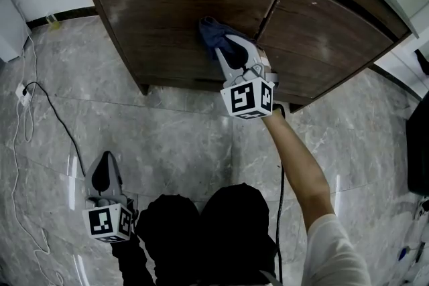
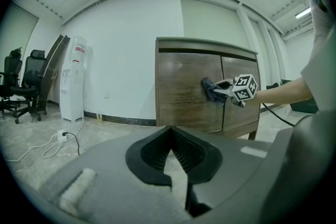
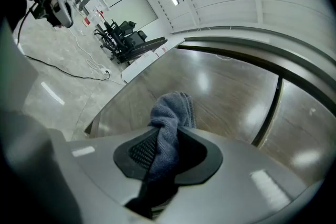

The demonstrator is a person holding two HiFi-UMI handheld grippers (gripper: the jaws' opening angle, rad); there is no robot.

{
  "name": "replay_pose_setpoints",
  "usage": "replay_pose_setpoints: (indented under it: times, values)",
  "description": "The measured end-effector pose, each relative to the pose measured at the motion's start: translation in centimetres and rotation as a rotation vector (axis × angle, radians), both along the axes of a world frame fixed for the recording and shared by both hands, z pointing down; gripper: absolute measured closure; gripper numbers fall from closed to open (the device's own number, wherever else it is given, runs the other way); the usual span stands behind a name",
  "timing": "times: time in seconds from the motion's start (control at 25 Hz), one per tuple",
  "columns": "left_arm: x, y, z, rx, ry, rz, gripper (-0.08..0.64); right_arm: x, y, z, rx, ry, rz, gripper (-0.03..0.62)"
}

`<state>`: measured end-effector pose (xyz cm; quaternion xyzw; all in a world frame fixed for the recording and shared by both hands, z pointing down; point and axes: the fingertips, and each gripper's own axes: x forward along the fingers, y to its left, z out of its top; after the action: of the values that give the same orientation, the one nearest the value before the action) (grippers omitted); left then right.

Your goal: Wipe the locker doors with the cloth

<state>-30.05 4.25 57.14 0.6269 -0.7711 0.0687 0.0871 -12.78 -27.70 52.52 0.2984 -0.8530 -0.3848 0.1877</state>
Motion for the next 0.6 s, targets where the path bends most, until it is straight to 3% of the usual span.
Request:
replay_pose_setpoints:
  times: [0.28, 0.6]
  values:
    - [0.0, -0.1, 0.2, 0.0, 0.005, 0.002, 0.56, -0.3, 0.0, -3.9, 0.09, -0.012, -0.003, 0.511]
    - [0.2, -0.4, 0.2, 0.004, 0.016, 0.004, 0.56, 0.7, 0.2, -8.1, 0.113, -0.063, 0.032, 0.511]
